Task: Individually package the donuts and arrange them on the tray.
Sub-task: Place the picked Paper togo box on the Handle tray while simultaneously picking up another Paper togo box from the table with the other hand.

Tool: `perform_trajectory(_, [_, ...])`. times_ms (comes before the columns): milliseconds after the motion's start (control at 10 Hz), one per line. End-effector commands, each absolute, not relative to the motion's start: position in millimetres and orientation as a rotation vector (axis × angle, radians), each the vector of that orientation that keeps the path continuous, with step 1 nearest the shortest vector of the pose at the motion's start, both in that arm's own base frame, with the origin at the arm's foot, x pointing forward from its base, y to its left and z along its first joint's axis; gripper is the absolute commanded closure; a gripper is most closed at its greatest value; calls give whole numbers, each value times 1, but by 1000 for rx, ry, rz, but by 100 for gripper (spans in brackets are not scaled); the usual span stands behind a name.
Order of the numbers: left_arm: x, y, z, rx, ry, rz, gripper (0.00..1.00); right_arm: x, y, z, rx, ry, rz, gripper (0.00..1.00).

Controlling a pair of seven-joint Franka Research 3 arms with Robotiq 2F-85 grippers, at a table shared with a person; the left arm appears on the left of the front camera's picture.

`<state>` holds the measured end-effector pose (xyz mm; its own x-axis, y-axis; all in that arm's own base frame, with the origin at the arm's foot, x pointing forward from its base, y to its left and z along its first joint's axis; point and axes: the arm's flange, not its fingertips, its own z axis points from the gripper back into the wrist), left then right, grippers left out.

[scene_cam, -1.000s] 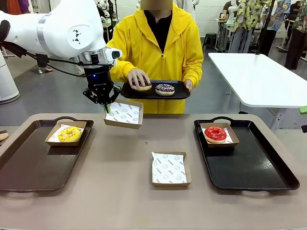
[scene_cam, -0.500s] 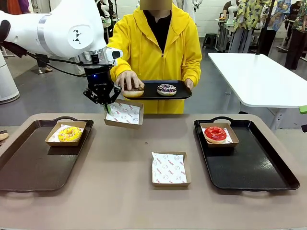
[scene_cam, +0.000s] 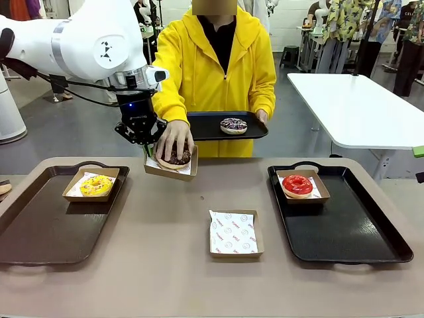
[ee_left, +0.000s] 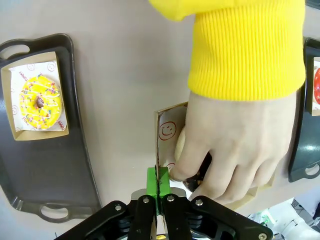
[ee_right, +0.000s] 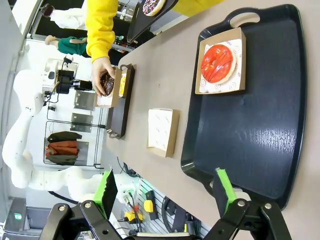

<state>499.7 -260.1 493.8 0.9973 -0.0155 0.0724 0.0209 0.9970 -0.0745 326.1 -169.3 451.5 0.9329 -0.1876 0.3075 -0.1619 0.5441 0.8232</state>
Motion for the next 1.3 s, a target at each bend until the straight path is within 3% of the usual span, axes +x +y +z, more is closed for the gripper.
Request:
perform_trajectory(0, [495, -258, 495, -74, -73, -16, 100, 326, -170, 453, 1002, -382, -20, 0])
perform_trajectory(1200, [495, -258, 495, -74, -73, -16, 100, 326, -170, 453, 1002, -382, -20, 0])
